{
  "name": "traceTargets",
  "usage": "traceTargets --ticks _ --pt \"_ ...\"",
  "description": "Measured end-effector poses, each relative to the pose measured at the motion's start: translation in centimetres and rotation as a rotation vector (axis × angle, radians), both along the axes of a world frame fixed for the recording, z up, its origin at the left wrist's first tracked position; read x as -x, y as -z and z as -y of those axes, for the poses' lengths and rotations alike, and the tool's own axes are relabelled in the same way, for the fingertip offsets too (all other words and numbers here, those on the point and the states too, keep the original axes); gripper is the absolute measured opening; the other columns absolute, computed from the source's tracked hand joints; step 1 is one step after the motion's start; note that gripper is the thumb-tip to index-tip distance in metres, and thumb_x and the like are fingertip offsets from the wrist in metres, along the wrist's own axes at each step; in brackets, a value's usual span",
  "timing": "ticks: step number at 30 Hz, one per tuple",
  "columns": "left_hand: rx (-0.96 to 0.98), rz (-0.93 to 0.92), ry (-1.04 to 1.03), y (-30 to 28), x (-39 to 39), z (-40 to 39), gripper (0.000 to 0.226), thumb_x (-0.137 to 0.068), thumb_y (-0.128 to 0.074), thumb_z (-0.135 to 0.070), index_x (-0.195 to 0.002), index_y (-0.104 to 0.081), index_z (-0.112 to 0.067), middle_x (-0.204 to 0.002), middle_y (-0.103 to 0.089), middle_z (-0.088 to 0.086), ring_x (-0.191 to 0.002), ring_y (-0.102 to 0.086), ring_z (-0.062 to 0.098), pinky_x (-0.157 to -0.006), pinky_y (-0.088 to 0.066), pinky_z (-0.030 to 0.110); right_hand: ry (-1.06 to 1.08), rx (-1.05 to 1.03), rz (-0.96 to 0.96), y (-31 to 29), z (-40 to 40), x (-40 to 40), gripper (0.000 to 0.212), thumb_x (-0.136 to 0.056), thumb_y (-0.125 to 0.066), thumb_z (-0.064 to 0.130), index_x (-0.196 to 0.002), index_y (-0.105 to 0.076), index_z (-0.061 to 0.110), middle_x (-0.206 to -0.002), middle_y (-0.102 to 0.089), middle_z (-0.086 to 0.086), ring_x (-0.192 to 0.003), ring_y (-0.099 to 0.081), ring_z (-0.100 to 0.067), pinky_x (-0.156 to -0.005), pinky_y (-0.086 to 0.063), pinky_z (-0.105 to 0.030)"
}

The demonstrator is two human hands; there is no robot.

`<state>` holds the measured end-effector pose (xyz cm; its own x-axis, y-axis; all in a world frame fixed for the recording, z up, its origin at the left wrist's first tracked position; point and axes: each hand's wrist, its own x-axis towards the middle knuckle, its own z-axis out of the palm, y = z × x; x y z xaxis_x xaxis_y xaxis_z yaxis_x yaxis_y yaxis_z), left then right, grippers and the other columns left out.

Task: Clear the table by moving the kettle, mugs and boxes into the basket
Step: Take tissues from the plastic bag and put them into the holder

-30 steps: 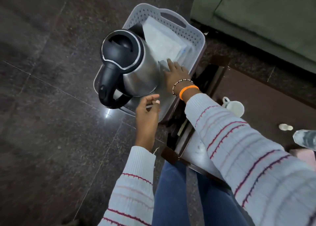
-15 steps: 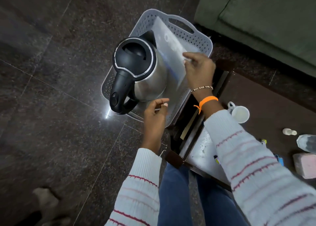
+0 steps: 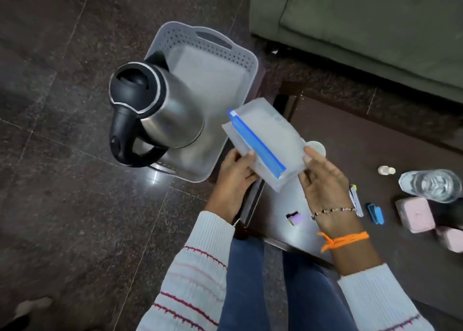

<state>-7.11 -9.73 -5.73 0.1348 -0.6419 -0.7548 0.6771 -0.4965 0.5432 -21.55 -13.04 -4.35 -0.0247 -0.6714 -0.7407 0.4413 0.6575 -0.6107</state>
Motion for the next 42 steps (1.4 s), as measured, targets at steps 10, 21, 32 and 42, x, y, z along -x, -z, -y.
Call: traceTargets --ticks 10,21,32,42 --pt "-0.077 0.365 0.366 0.2 12.6 -3.8 0.021 -0.086 -0.058 -0.003 -0.1 -0.059 -0.019 -0.104 -0.068 0.003 -0.099 -0.063 0.018 -0.087 -0.051 0.03 -0.706 0.108 -0.665 1.4 -4.0 13.9 0.015 -0.088 -0.057 0.004 -0.093 -0.069 0.01 -0.094 -0.062 -0.003 -0.092 -0.057 -0.018 -0.083 -0.043 -0.025" --pt "-0.024 0.408 0.614 -0.1 24.8 -6.8 0.02 -0.088 -0.054 -0.002 -0.104 -0.056 -0.015 -0.099 -0.064 0.001 -0.089 -0.06 0.011 -0.081 -0.048 0.024 -0.482 -0.099 -0.344 1.0 -5.8 22.9 0.005 -0.088 -0.058 0.007 -0.09 -0.063 0.008 -0.075 -0.057 0.0 -0.069 -0.054 -0.01 -0.069 -0.048 -0.027" --pt "-0.107 0.425 0.636 -0.5 28.5 -7.9 0.018 -0.091 -0.053 -0.006 -0.107 -0.054 -0.014 -0.106 -0.064 0.001 -0.093 -0.061 0.012 -0.074 -0.05 0.014 -0.552 -0.01 -0.417 1.4 -5.9 29.3 0.01 -0.083 -0.061 -0.004 -0.091 -0.061 0.001 -0.068 -0.053 -0.008 -0.049 -0.054 0.0 -0.051 -0.045 -0.012" --pt "-0.315 0.734 0.932 -0.2 28.5 -9.2 0.066 -0.091 -0.049 -0.043 -0.147 -0.019 -0.025 -0.153 -0.018 0.004 -0.138 -0.021 0.032 -0.113 -0.02 0.045 -0.479 -0.031 -0.262 -0.2 -6.4 29.6 0.015 -0.083 -0.061 -0.003 -0.097 -0.061 0.004 -0.072 -0.059 -0.006 -0.052 -0.058 -0.003 -0.059 -0.048 -0.021"
